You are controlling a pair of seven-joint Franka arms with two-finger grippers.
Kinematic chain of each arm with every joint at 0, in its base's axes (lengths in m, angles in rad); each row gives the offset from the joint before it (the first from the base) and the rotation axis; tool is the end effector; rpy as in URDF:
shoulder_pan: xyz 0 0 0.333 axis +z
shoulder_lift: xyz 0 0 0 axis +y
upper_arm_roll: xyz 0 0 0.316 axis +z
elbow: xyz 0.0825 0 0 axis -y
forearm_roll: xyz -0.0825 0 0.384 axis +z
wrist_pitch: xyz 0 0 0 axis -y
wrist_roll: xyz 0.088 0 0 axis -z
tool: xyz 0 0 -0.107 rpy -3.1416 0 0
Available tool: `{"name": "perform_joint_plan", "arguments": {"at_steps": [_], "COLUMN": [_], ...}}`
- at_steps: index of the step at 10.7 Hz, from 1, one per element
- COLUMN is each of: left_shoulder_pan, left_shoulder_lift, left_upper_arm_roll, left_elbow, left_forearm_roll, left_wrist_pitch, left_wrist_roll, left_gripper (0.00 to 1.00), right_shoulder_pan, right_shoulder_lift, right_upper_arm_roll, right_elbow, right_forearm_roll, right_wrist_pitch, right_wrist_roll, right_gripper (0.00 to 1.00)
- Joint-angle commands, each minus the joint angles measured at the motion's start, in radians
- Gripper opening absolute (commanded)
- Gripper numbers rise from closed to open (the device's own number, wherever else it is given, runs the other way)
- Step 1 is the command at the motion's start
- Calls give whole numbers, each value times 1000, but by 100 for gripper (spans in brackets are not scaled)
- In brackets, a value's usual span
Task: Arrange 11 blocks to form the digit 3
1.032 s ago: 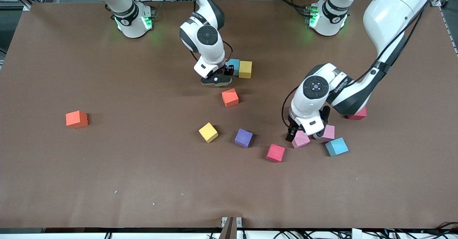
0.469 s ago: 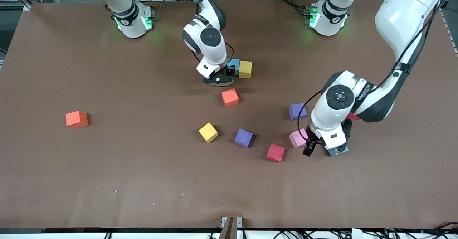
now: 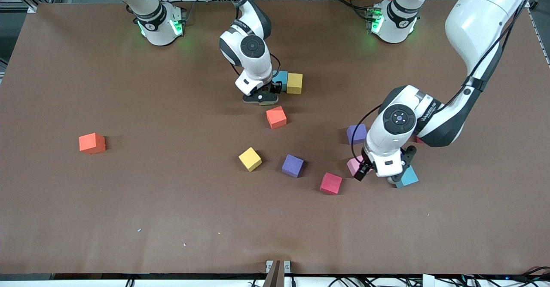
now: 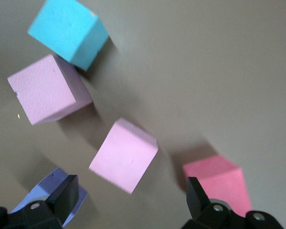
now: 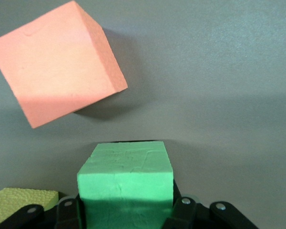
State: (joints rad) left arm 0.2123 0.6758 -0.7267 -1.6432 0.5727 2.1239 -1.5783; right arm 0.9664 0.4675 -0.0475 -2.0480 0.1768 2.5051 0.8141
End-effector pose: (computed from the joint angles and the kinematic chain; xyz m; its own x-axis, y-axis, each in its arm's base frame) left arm 0.6319 -0.2527 0.2950 0.6462 0.7613 0.0541 0.7623 -0.6472 0.0026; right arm 0.3616 0.4723 0.2074 0.9971 -0.0313 -0.0694 -0.0345 -0.9983 -0.0459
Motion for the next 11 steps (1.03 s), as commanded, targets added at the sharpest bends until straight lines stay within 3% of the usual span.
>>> {"name": "perform_joint_plan", "arguments": {"at_steps": [1, 5, 11], "left_shoulder_pan": [-2, -8, 42], "left_shoulder_lift": [-2, -5, -48], "left_upper_arm_roll": [-3, -3, 3], "left_elbow": [5, -63, 57], "left_forearm_roll": [-71, -86, -74], "left_wrist_pitch": [-51, -50, -77], "left_wrist_roll": [172, 311, 425], "left_gripper": [100, 100, 100], "right_shoulder_pan": [5, 6, 14], "right_shoulder_lift": [6, 8, 13], "right_upper_arm_roll": [-2, -2, 0], "right_elbow": [-3, -18, -26], "right_forearm_roll": [10, 10, 12], "right_wrist_pitch": [15, 38, 38], "right_wrist_roll": [19, 20, 59], "right_gripper": [0, 0, 0]}}
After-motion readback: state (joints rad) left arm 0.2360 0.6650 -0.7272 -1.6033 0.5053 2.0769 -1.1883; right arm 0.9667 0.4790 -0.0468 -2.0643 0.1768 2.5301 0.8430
